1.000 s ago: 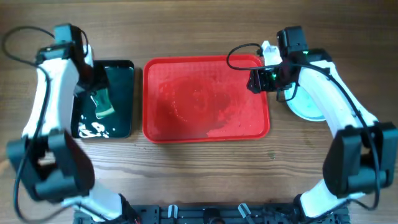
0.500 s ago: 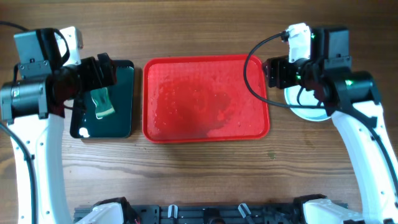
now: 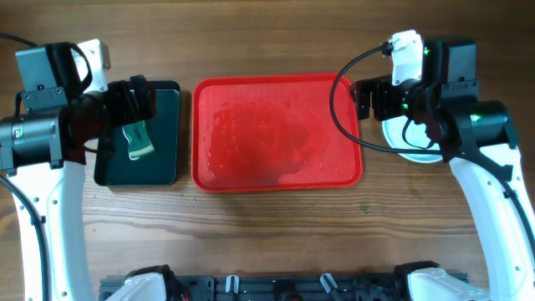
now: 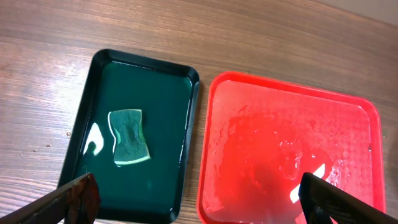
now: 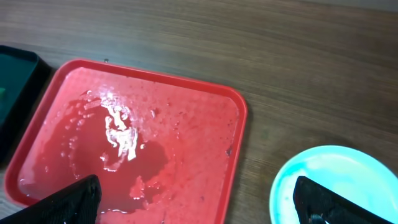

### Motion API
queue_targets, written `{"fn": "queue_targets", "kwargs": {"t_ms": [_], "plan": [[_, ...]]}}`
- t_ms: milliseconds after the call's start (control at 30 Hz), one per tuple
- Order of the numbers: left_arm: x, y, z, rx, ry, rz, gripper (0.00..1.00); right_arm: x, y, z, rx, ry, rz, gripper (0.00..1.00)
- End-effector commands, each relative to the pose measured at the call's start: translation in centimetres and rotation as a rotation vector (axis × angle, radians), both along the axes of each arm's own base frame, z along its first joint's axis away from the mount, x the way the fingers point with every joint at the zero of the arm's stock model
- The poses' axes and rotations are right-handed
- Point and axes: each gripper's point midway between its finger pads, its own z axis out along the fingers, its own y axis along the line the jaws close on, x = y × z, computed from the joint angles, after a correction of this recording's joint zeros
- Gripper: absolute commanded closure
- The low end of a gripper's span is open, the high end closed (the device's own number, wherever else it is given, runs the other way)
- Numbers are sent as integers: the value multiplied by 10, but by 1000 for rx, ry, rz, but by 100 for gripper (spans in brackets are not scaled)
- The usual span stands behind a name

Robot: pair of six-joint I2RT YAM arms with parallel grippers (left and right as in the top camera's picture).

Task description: Clean dirty plates on tray and stack at the side

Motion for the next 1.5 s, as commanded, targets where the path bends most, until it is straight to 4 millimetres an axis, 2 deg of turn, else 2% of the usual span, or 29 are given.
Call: {"fn": "queue_targets", "kwargs": {"t_ms": [0,100,167,267,467,500,600,667,733,833,933,1000,1133,1200,1367,1467], "plan": [[0,-5,6,-9,-18,-20,0,-8,27,14,163,19,52,0],[0,-5,6,-9,-18,-20,0,-10,30,14,282,90,-48,0],[0,-5,6,-9,-18,-20,0,-5,16,9,255,97,-159,0],[0,-5,6,-9,-18,-20,0,-2,2,5,315,140,-351,0],[0,-5,6,-9,-18,-20,0,-7,-13,-8,217,154,-388,0],[0,-5,6,-9,-18,-20,0,-5,-18,-2,184,110,-378,0],[0,-5,6,-9,-18,-20,0,-10,-16,28,90,-77,-202,0],[0,-5,6,-9,-18,-20,0,-32,-20,45,-12,-235,-83,0],[0,-5,6,-9,-18,-20,0,-55,-27,48,-61,-345,-45,0],[0,-5,6,-9,-18,-20,0,-75,-42,46,-56,-492,-90,0],[0,-5,6,-9,-18,-20,0,-94,-53,29,-45,-634,-125,0],[0,-5,6,-9,-18,-20,0,-103,-54,8,-31,-712,-125,0],[0,-5,6,-9,-18,-20,0,-113,-45,-39,6,-809,-69,0],[0,-5,6,-9,-18,-20,0,-115,-41,-52,18,-831,-46,0],[0,-5,6,-9,-18,-20,0,-118,-39,-74,24,-858,-35,0],[0,-5,6,-9,-18,-20,0,-120,-39,-72,41,-863,-43,0]]}}
